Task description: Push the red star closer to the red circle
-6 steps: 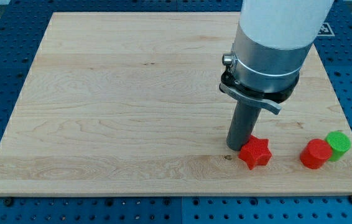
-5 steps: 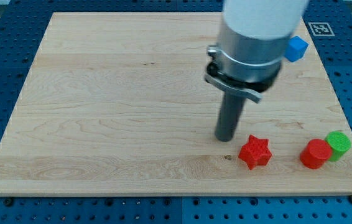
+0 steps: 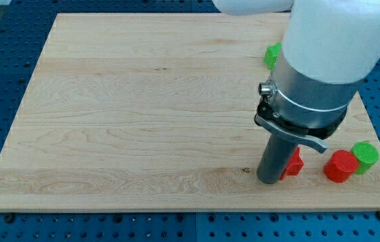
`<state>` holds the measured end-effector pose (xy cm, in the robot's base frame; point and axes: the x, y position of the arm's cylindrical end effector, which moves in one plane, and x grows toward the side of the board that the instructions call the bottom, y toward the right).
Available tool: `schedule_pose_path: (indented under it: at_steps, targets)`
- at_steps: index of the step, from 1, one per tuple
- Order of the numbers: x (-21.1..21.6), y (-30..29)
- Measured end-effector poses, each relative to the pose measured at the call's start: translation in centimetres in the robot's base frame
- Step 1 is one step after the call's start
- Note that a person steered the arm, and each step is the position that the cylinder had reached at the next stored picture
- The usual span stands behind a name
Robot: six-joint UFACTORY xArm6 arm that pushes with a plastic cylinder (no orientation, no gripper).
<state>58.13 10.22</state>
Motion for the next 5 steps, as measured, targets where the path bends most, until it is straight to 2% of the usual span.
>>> schedule_pose_path:
  at_steps: [1, 3, 4, 5]
  targets:
    - [-2.2, -2.0]
    - [-3.3, 3.7]
    - [-3.5, 4.8]
    - [-3.3, 1.2]
